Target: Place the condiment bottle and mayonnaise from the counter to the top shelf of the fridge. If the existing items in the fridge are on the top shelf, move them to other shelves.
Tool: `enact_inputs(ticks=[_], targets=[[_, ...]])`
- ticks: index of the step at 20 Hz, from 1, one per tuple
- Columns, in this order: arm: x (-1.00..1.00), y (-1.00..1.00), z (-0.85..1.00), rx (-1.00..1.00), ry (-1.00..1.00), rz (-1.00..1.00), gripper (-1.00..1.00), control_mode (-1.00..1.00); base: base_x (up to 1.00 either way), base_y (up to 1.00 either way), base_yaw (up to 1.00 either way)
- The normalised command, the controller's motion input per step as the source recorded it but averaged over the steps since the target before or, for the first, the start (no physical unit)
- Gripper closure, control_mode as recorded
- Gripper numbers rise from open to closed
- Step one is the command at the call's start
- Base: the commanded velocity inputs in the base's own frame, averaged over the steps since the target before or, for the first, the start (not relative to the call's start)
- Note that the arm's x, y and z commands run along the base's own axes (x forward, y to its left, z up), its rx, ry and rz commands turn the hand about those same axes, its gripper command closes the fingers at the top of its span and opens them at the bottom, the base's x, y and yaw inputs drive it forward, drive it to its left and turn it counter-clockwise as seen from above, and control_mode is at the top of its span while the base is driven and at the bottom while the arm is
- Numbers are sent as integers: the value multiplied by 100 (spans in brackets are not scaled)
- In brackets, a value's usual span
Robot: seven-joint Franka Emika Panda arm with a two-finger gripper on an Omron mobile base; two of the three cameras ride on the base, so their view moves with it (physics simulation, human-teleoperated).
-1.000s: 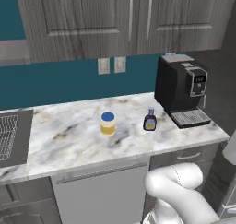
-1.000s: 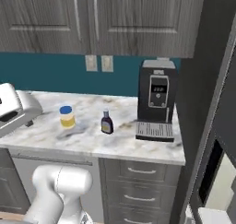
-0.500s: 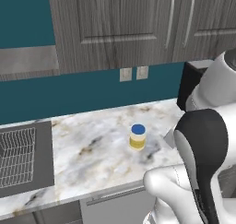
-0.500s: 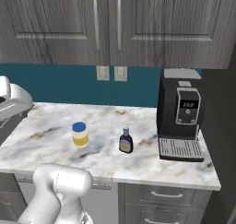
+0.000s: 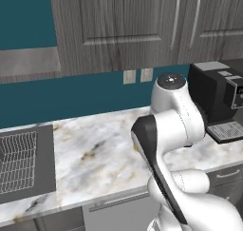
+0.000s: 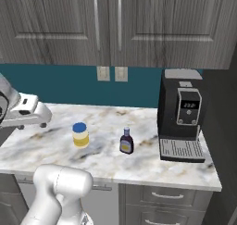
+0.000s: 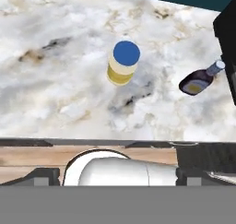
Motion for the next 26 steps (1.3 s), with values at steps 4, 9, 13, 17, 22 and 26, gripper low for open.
enact_inputs(ticks=[4, 9, 13, 17, 22, 26], targets=[[96, 0, -72, 8, -1, -24, -100, -100, 0, 0, 0], [70, -11, -59, 4, -5, -17, -100, -100, 0, 0, 0], [45, -24, -57, 3, -8, -14, -100, -100, 0, 0, 0], [25, -6, -49, 0, -11, -10, -100, -100, 0, 0, 0], [35, 0, -33, 0, -11, -3, -100, -100, 0, 0, 0], [35, 0, -15, 0, -10, 0, -100, -100, 0, 0, 0]])
